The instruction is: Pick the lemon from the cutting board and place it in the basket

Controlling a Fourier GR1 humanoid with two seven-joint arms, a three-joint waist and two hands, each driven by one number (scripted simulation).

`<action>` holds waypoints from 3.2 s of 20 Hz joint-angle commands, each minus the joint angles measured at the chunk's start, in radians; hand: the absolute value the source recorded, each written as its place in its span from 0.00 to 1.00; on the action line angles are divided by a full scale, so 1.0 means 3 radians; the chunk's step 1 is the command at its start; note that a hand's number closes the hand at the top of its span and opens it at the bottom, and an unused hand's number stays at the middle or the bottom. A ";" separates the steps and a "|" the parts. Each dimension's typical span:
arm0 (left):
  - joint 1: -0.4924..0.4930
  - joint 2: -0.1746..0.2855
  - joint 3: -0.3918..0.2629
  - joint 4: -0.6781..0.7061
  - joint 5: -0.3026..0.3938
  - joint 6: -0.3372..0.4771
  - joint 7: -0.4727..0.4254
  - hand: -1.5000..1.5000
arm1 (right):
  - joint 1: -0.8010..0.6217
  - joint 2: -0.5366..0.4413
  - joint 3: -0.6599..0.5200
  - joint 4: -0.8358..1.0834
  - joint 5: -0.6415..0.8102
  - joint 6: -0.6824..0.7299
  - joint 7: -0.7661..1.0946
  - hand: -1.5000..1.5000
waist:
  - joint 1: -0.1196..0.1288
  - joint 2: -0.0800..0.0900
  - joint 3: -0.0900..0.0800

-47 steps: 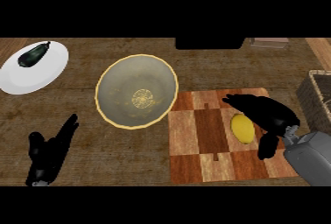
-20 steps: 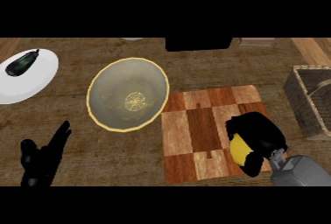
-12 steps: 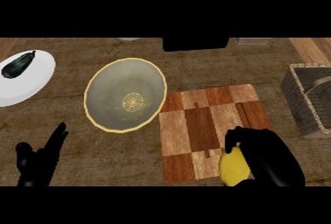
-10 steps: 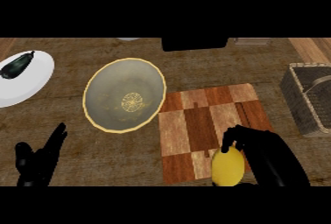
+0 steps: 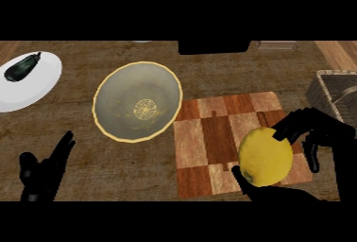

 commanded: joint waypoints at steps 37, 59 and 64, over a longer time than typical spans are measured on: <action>-0.0147 -0.0212 -0.0050 0.0336 -0.0094 -0.0114 0.0208 0.50 | -0.1578 -0.1705 -0.3208 0.2380 -0.1734 0.0640 -0.0408 1.00 | 0.0175 0.0084 -0.0039; -0.0131 -0.0164 0.0088 0.0440 -0.0131 -0.0272 0.0203 0.50 | -0.0746 -0.2396 -0.3350 0.3266 -0.1288 0.0516 -0.2055 0.00 | 0.0173 0.0090 -0.0038; 0.0045 -0.0215 0.0002 0.0229 -0.0182 -0.0285 0.0155 0.50 | -0.0992 -0.2535 -0.3561 0.3376 -0.1422 0.0382 -0.1751 0.00 | 0.0195 0.0077 -0.0040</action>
